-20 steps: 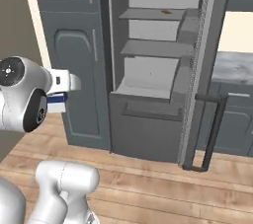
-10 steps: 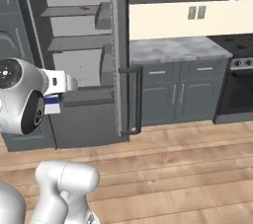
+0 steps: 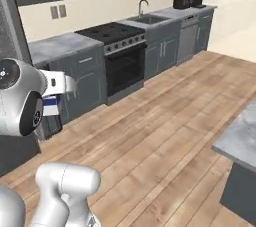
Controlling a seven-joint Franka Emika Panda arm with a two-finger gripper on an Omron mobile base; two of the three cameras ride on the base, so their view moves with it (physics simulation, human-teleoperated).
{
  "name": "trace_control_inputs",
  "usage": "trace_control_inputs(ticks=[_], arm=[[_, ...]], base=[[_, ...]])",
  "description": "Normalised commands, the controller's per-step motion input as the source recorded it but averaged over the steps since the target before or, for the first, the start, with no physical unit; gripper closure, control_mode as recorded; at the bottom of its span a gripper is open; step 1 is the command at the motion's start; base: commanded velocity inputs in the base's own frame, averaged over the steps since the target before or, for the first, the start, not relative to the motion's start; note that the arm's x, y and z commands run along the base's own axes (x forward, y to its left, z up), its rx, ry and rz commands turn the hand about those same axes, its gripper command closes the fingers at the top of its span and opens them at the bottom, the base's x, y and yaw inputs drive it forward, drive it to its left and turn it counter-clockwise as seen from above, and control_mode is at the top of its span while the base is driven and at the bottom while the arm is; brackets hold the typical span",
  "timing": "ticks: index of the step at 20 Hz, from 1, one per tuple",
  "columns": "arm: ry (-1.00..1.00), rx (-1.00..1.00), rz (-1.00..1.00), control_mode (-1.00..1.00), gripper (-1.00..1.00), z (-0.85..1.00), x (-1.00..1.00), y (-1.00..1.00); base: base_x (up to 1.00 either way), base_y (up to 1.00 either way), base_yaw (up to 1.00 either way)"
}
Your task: Take out the milk from the fridge and place it on the tray on the counter. Then take the sugar cube near the tray and place it in the tray.
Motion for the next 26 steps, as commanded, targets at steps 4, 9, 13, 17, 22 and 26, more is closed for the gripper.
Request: trace_control_inputs(ticks=[4,9,13,17,22,26], arm=[[0.0,0.0,0.0,1.0,1.0,0.0,0.0,0.0],[0.0,0.0,0.0,1.0,1.0,0.0,0.0,0.0],[0.0,0.0,0.0,1.0,1.0,0.0,0.0,0.0],[0.0,0.0,0.0,1.0,1.0,0.0,0.0,0.0],[0.0,0.0,0.0,1.0,1.0,0.0,0.0,0.0],[0.0,0.0,0.0,1.0,1.0,0.0,0.0,0.0]], base=[[0.0,0.0,-1.0],[0.61,0.64,-0.7],[1.0,0.51,-0.26],[1.0,0.3,-0.21],[1.0,-0.55,-0.18],[1.0,0.73,-0.27]])
